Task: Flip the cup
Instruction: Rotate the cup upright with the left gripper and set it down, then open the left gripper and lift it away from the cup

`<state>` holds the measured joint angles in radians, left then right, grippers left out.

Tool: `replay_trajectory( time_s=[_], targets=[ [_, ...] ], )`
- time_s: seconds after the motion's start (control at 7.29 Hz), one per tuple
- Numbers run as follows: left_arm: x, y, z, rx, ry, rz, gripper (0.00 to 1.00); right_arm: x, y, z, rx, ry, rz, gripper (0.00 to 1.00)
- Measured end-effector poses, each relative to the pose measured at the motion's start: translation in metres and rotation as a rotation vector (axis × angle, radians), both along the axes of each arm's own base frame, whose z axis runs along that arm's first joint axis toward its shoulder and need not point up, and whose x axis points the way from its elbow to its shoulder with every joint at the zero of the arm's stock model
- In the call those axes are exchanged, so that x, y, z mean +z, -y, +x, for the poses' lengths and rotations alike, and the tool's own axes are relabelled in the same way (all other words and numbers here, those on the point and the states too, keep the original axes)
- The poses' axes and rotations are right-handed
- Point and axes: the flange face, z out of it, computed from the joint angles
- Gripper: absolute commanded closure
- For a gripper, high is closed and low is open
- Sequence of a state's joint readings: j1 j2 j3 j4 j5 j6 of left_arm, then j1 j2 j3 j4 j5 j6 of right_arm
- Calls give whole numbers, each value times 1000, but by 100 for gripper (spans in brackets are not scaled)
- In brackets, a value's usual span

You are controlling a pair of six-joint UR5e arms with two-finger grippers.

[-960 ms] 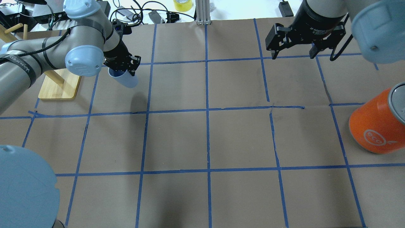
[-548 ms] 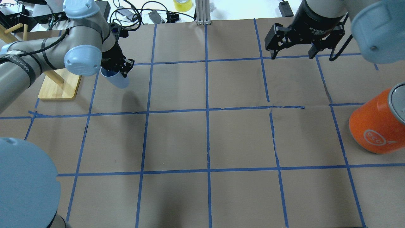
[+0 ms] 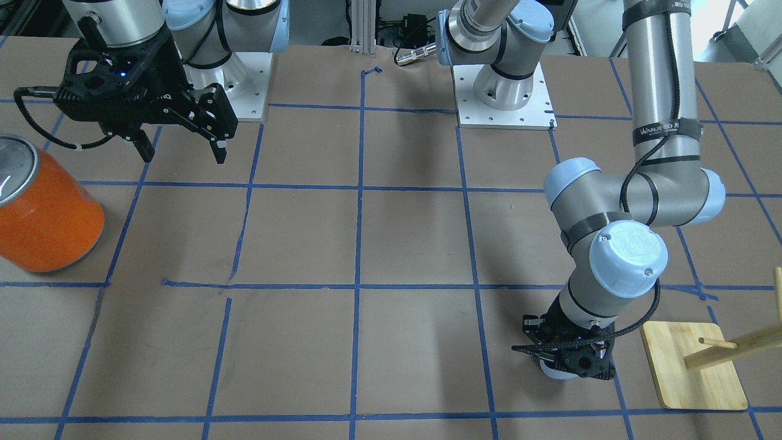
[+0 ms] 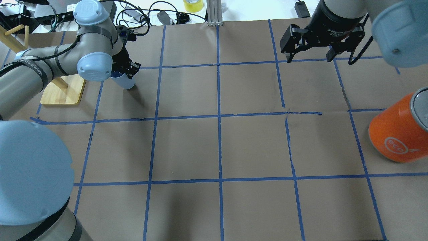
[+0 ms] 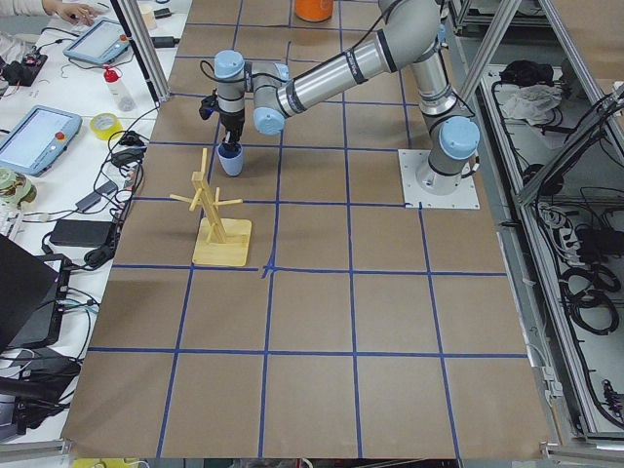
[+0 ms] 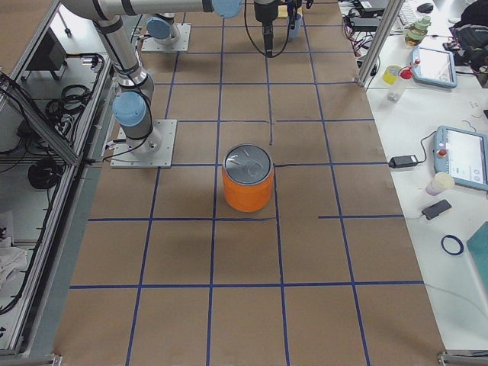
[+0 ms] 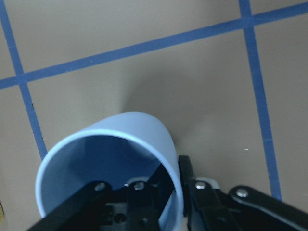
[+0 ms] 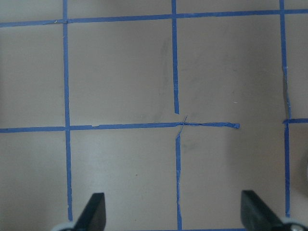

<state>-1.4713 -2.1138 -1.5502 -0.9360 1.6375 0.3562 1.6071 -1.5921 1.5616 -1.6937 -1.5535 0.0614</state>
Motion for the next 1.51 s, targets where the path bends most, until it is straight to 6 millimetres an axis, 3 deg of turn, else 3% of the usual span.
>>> replay_trajectory(
  time_s=[0.14, 0.27, 0.41, 0.69, 0.96, 1.23, 1.51],
  targets=[
    [-4, 1, -1, -14, -1, 5, 98, 0, 0, 0, 0, 1, 0, 0],
    [-6, 1, -2, -20, -4, 7, 26, 0, 0, 0, 0, 2, 1, 0],
    [-8, 2, -2, -22, -6, 9, 0, 0, 0, 0, 0, 4, 1, 0],
    [0, 0, -5, -18, -9, 2, 0, -1, 0, 0, 0, 6, 2, 0],
    [37, -10, -15, -20, -9, 12, 0, -2, 1, 0, 1, 4, 4, 0],
    [93, -27, -28, 34, -18, 41, 0, -2, 1, 0, 2, 3, 4, 0],
    [155, -62, -61, 201, -35, 26, 0, -3, 2, 0, 1, 3, 4, 0]
  ],
)
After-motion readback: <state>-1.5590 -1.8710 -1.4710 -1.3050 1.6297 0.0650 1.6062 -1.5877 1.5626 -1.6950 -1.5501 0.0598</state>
